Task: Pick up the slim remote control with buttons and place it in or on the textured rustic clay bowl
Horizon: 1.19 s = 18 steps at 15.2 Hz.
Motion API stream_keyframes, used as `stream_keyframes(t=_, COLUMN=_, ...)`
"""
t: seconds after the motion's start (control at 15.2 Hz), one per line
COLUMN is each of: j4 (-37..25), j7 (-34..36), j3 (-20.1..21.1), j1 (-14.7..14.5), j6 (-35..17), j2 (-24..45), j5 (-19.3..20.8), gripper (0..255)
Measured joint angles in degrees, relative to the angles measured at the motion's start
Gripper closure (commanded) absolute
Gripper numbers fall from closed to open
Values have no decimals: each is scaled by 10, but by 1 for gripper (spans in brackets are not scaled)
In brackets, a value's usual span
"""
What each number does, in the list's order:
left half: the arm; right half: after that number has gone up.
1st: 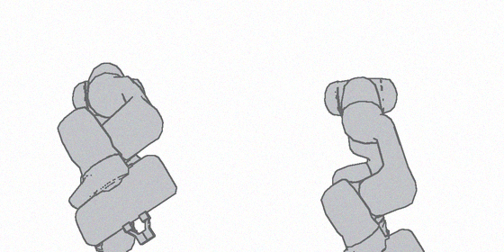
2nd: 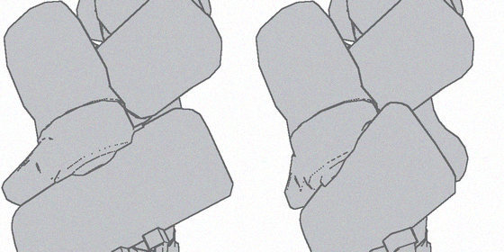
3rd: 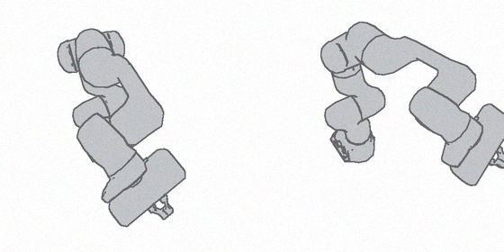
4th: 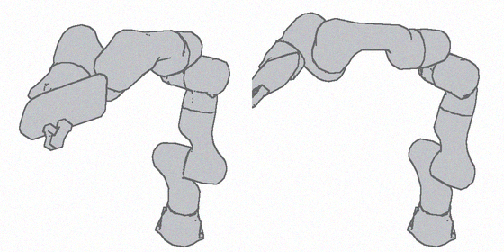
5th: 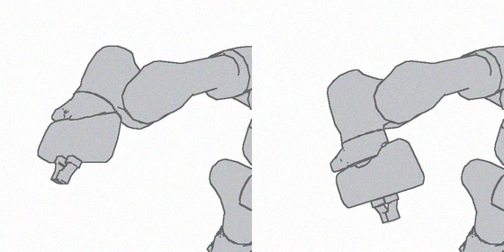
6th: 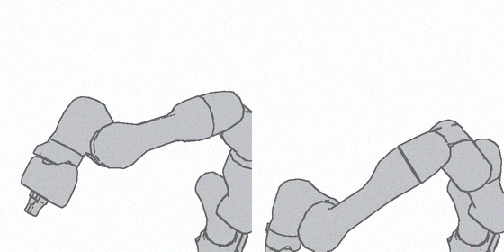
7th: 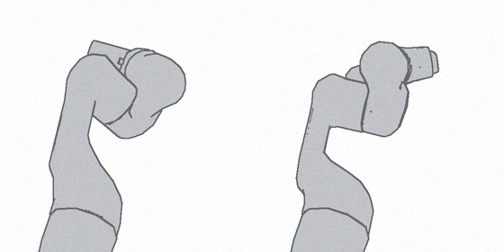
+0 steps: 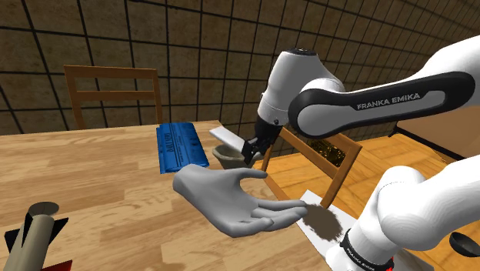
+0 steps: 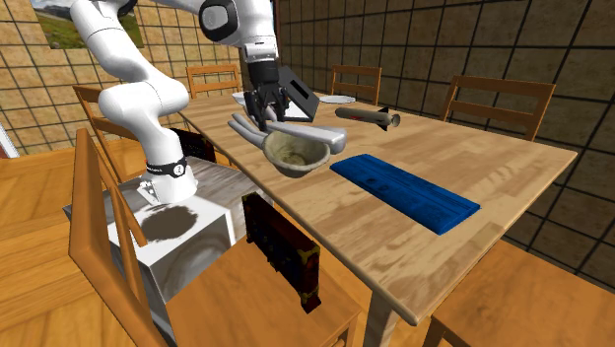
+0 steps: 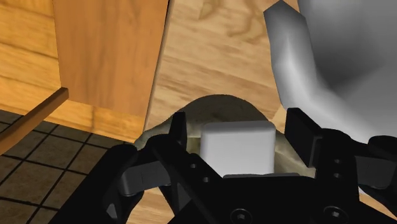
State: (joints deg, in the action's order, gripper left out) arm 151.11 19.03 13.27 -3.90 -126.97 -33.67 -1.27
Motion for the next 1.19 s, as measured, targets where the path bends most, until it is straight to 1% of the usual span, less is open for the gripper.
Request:
stream_keyframes(t=0.4, j4=4, j7=0, j3=0, j1=-1, j6=-8, j2=-2, j5=0, gripper=255)
stream_keyframes(t=0.46, j4=5, j7=2, j3=0, j1=-2, j6=-9, j2=-2, j5=0, gripper=0)
stream_keyframes(t=0.86, j4=5, j7=0, j3=-1, j1=0, j6=-8, j2=5, j5=1, gripper=0)
stream_keyframes(t=0.99, j4=-6, j7=0, j3=-1, j1=-4, j6=22, j2=-7, j5=-1, gripper=0)
stream_keyframes(t=1.12, j4=-30, j7=-3, j3=-4, j1=-5, j6=61, j2=-20, j5=-2, gripper=0)
stream_keyframes(t=1.19, j4=-33, j7=-3, j3=-4, j1=-7, j6=72, j2=-27, j5=-3, gripper=0)
